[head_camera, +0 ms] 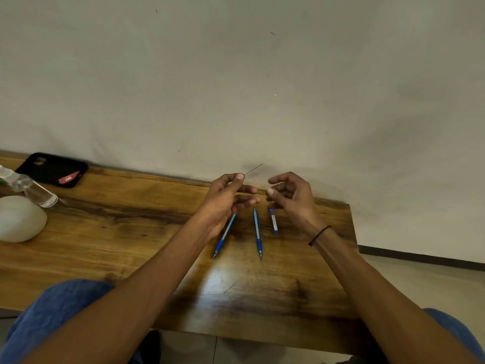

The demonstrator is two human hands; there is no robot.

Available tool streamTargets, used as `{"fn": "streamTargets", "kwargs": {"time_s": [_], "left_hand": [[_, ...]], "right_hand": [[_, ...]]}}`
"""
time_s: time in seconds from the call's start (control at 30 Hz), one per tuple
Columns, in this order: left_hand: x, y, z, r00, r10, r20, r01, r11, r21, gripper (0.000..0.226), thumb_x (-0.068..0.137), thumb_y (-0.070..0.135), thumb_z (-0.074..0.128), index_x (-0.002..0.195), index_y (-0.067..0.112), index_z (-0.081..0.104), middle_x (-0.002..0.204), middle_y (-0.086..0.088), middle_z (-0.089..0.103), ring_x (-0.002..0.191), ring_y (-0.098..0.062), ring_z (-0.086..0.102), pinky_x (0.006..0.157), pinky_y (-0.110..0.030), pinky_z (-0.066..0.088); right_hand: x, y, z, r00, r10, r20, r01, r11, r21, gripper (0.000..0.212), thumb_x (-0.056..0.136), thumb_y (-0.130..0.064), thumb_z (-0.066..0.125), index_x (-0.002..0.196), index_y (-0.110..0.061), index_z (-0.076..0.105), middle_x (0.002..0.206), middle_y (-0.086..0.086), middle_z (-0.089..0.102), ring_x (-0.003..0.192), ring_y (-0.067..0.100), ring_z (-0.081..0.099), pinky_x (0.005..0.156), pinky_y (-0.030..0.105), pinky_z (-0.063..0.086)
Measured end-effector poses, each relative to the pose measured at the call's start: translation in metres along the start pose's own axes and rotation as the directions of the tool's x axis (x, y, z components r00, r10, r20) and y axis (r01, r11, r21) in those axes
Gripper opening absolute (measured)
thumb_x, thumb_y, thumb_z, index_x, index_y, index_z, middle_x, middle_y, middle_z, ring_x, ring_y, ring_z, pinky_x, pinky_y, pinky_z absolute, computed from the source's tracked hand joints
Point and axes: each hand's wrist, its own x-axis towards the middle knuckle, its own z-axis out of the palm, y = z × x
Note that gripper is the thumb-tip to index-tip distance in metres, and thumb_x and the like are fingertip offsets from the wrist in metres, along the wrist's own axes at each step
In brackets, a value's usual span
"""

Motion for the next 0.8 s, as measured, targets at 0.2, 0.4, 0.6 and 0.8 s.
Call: {"fn": "streamTargets", "kwargs": {"time_s": [0.2, 0.4, 0.6, 0.8], "left_hand": [[0.0, -0.007, 0.004, 0.999, -0.023, 0.044, 0.024, 1.0, -0.01, 0.014, 0.108, 0.026, 0.059, 0.113, 0.015, 0.064, 0.084, -0.007, 0.078, 0.082, -0.025, 0.081, 0.066, -0.025, 0.062], [-0.001, -0.011, 0.006, 0.998, -0.004, 0.063, 0.0, 0.998, 0.055, 0.016, 0.109, 0.027, 0.058, 0.113, 0.013, 0.063, 0.081, -0.006, 0.076, 0.078, -0.023, 0.08, 0.064, -0.024, 0.062], [-0.002, -0.011, 0.007, 0.997, -0.005, 0.075, -0.003, 0.994, 0.11, 0.017, 0.109, 0.028, 0.058, 0.117, 0.014, 0.063, 0.082, -0.004, 0.077, 0.079, -0.022, 0.08, 0.065, -0.026, 0.063], [0.015, -0.004, -0.022, 0.967, 0.253, 0.013, -0.134, 0.47, 0.872, 0.017, 0.107, 0.041, 0.057, 0.111, 0.024, 0.061, 0.088, 0.006, 0.071, 0.076, -0.014, 0.073, 0.068, -0.031, 0.061]], "right_hand": [[-0.012, -0.026, 0.018, 0.998, -0.066, 0.013, 0.059, 0.948, 0.312, 0.026, 0.094, -0.002, 0.072, 0.12, 0.002, 0.068, 0.117, 0.022, 0.07, 0.102, 0.028, 0.072, 0.079, 0.04, 0.065], [-0.012, -0.029, 0.021, 0.995, -0.086, -0.047, 0.096, 0.953, 0.289, 0.018, 0.094, -0.001, 0.072, 0.11, 0.006, 0.068, 0.106, 0.02, 0.071, 0.091, 0.035, 0.07, 0.074, 0.046, 0.065], [-0.011, -0.029, 0.021, 0.994, -0.069, -0.081, 0.09, 0.956, 0.28, 0.013, 0.096, -0.002, 0.071, 0.104, 0.007, 0.068, 0.095, 0.013, 0.071, 0.082, 0.027, 0.07, 0.069, 0.036, 0.064], [-0.007, -0.029, 0.015, 0.995, -0.002, -0.103, 0.035, 0.949, 0.315, 0.015, 0.098, -0.005, 0.069, 0.106, 0.007, 0.067, 0.092, 0.013, 0.069, 0.077, 0.02, 0.07, 0.063, 0.031, 0.062]]}}
